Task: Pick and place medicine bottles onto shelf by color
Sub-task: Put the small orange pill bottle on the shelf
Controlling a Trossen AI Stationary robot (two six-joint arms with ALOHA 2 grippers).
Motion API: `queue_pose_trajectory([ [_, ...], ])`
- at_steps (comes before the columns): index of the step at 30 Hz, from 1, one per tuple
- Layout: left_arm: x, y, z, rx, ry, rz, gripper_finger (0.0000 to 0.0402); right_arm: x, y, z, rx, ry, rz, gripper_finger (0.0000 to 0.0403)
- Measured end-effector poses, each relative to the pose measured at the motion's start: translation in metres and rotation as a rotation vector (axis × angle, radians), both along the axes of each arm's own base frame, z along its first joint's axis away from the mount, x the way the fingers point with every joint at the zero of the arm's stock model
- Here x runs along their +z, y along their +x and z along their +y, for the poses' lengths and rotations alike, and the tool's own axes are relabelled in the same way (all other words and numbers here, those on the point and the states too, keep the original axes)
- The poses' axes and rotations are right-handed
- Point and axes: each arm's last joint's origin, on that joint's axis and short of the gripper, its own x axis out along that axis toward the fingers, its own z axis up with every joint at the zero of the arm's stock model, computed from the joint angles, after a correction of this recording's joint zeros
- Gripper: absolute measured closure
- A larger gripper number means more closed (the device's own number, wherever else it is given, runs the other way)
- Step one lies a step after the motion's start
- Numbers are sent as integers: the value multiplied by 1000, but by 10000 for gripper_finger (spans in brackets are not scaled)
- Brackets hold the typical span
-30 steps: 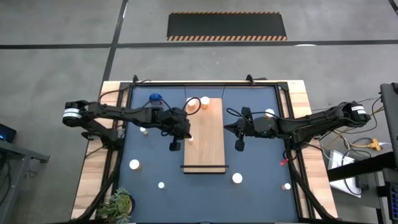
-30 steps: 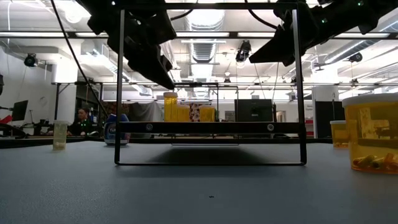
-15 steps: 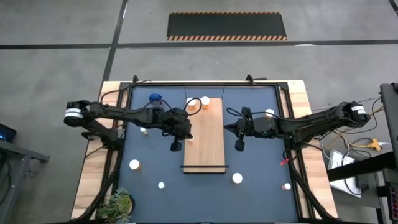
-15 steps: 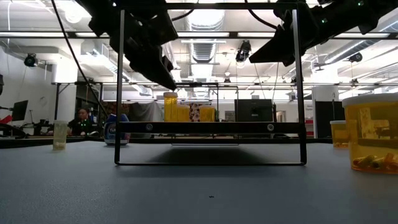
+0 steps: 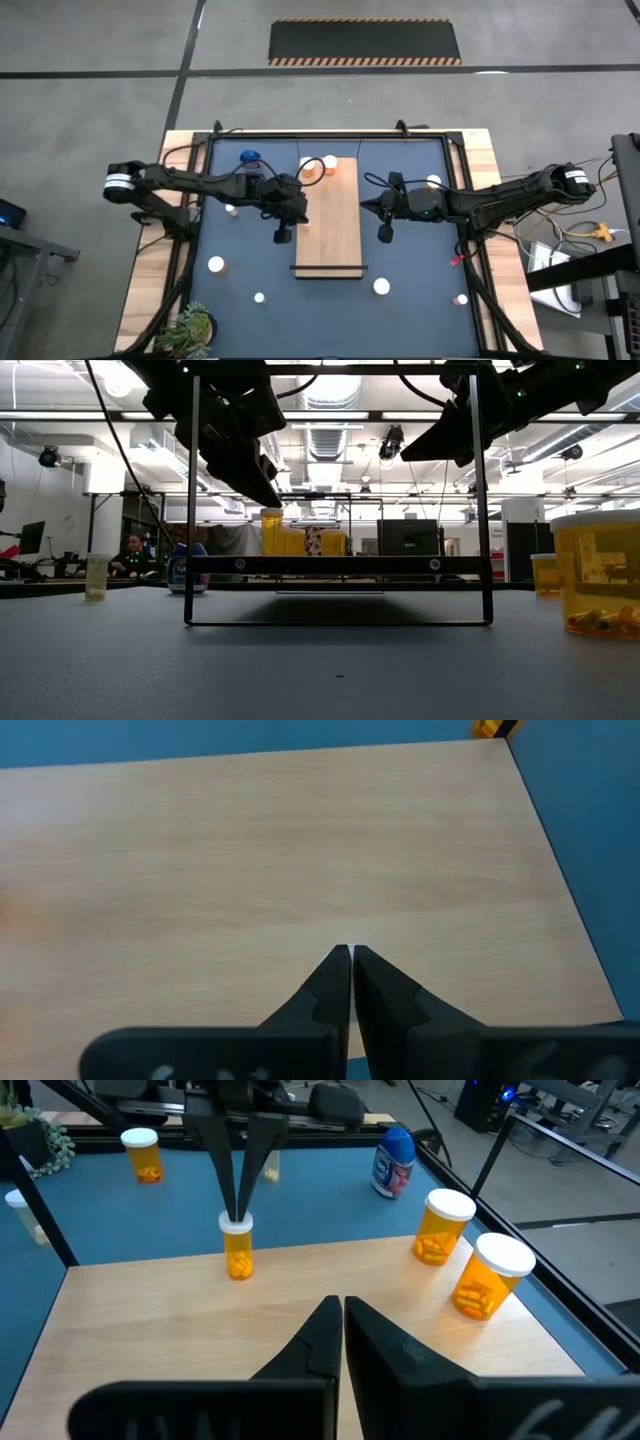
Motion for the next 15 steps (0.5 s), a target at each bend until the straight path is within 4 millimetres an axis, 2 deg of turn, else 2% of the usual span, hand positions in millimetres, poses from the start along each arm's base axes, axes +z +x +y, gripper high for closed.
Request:
queue_pose_trajectory([
  [15, 4, -5, 0, 2, -2, 13, 402, 0, 0, 0, 1, 0, 0, 394],
])
